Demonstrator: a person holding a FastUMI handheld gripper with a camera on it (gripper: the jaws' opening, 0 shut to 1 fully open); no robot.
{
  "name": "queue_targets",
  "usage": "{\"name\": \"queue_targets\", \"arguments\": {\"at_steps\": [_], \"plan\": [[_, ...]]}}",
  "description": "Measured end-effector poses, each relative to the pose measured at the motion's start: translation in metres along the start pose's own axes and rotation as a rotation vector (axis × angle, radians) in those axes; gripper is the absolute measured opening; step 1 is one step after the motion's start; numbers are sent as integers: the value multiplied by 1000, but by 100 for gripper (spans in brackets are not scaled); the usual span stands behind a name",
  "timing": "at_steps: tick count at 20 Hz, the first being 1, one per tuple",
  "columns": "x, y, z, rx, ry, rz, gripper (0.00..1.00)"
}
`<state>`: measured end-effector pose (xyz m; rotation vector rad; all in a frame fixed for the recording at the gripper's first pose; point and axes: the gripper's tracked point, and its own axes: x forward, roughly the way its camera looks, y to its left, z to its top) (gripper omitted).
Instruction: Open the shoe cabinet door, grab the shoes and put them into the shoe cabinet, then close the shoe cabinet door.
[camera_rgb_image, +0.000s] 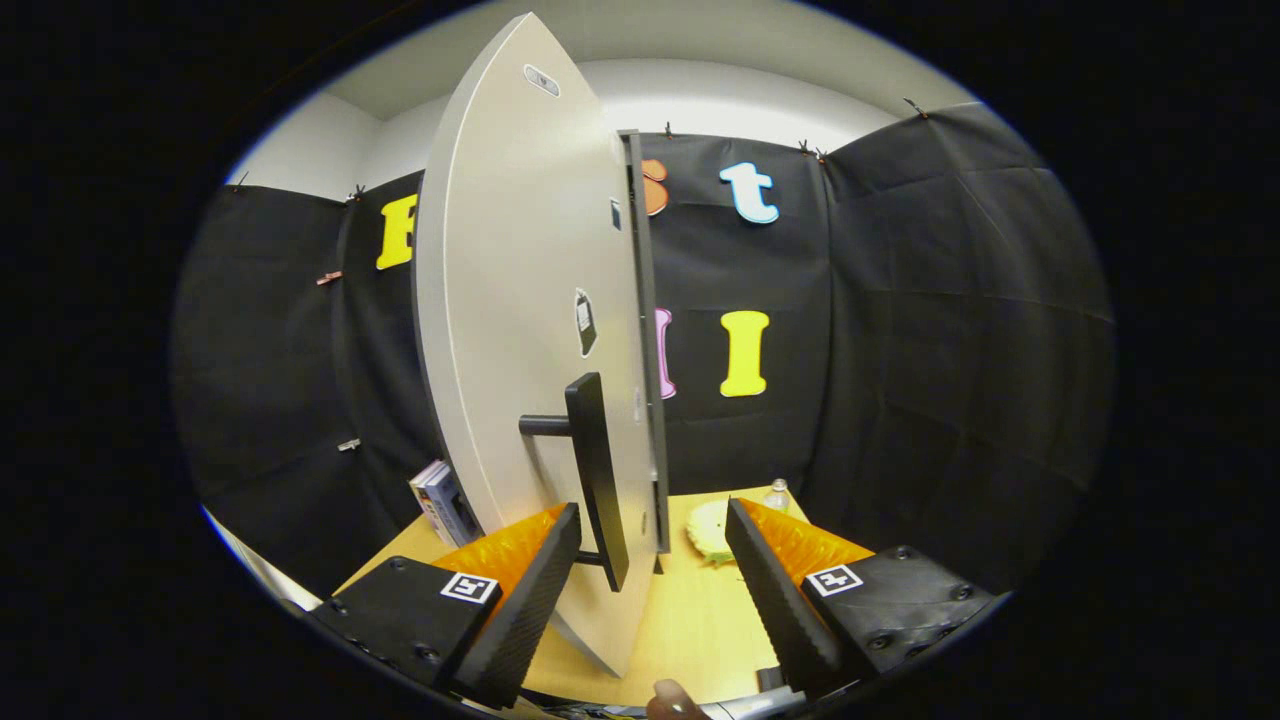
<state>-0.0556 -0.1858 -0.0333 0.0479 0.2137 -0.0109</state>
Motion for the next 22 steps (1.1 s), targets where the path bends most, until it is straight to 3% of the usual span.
{"name": "queue_targets", "arguments": {"at_steps": [12,22], "plan": [[62,148,-16,-3,1,76,98],[83,191,-20,-3,-4,52,100]]}}
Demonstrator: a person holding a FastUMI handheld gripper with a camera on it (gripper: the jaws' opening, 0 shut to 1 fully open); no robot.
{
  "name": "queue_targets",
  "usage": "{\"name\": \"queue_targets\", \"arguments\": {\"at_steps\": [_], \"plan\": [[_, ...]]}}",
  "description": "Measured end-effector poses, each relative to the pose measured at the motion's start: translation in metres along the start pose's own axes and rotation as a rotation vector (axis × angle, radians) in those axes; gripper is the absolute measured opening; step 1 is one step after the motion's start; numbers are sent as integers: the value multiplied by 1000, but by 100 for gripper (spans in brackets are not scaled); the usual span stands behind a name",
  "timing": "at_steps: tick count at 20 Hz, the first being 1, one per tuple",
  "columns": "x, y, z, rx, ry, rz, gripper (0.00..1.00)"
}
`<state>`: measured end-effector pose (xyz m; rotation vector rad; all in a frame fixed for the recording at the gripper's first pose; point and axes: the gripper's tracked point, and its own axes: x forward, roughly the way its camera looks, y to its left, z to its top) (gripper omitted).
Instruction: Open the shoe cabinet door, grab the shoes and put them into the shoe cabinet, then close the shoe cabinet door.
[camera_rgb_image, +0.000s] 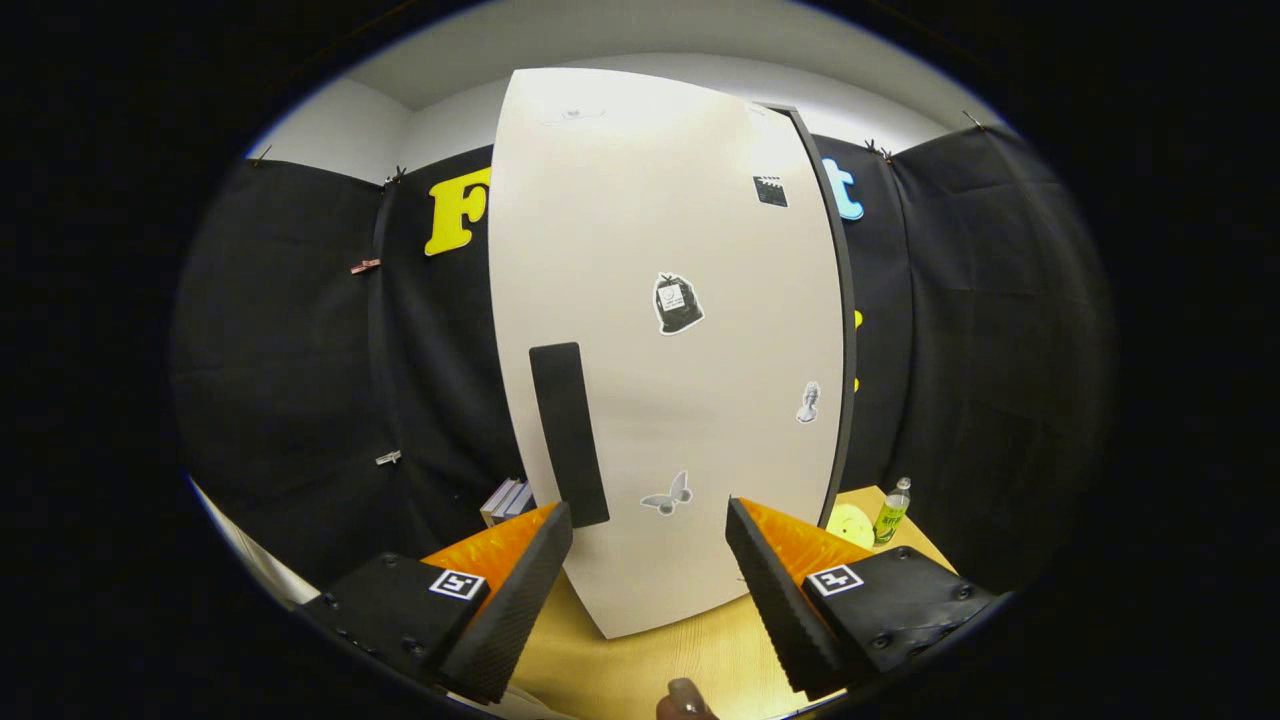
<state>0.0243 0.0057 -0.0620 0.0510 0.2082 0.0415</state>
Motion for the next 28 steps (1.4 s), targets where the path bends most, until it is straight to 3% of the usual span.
{"name": "queue_targets", "arguments": {"at_steps": [28], "plan": [[-12,-21,1,13,-8,-18,100]]}}
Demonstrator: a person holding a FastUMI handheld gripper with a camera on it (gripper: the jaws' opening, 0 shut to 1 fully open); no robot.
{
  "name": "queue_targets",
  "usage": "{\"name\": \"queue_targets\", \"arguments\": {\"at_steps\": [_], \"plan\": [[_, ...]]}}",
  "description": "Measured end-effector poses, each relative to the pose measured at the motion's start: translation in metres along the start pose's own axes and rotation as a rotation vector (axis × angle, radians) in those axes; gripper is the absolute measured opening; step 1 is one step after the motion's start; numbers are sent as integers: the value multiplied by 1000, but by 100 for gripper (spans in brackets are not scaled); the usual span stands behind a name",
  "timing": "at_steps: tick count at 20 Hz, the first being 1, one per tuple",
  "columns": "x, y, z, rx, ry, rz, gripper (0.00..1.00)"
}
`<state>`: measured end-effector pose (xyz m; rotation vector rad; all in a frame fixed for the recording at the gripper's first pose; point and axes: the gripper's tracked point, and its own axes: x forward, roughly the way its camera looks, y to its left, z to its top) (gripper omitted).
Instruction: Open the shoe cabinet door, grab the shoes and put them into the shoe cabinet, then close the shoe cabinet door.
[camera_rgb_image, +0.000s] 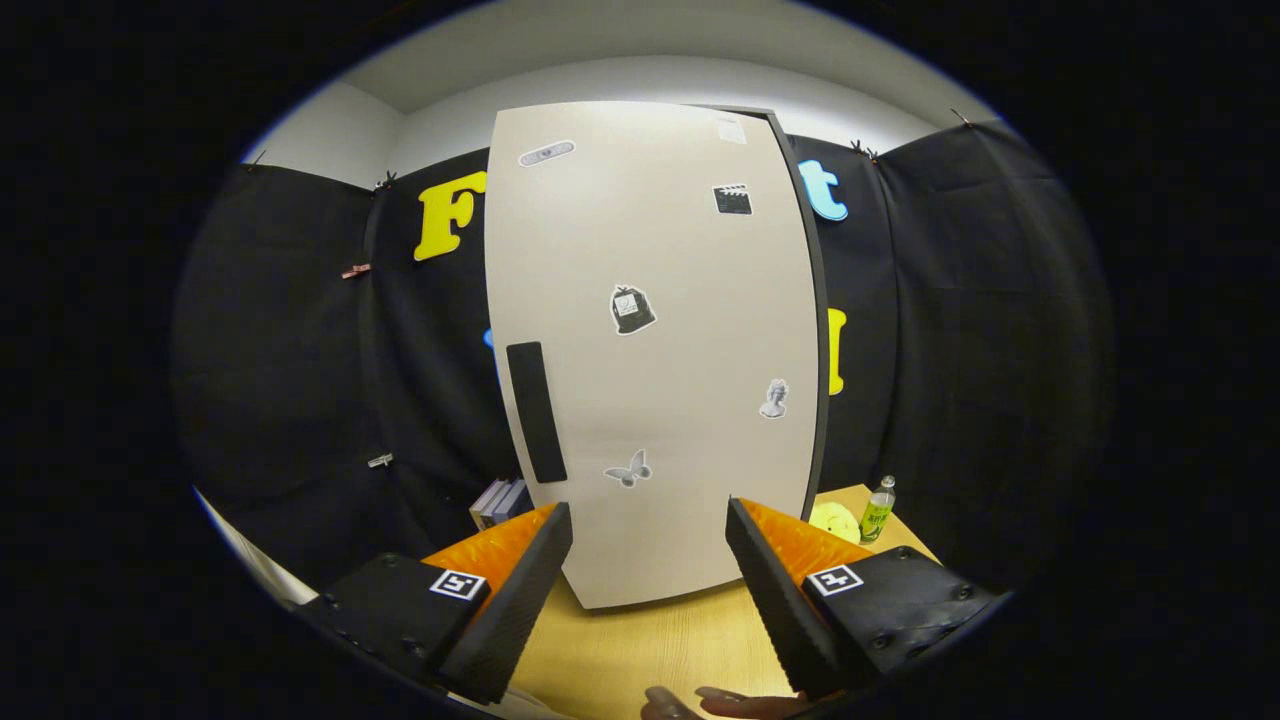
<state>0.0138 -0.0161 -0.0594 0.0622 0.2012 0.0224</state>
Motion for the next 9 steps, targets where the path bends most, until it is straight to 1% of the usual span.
{"name": "queue_targets", "arguments": {"at_steps": [9], "plan": [[2,-2,4,0,-14,-16,100]]}}
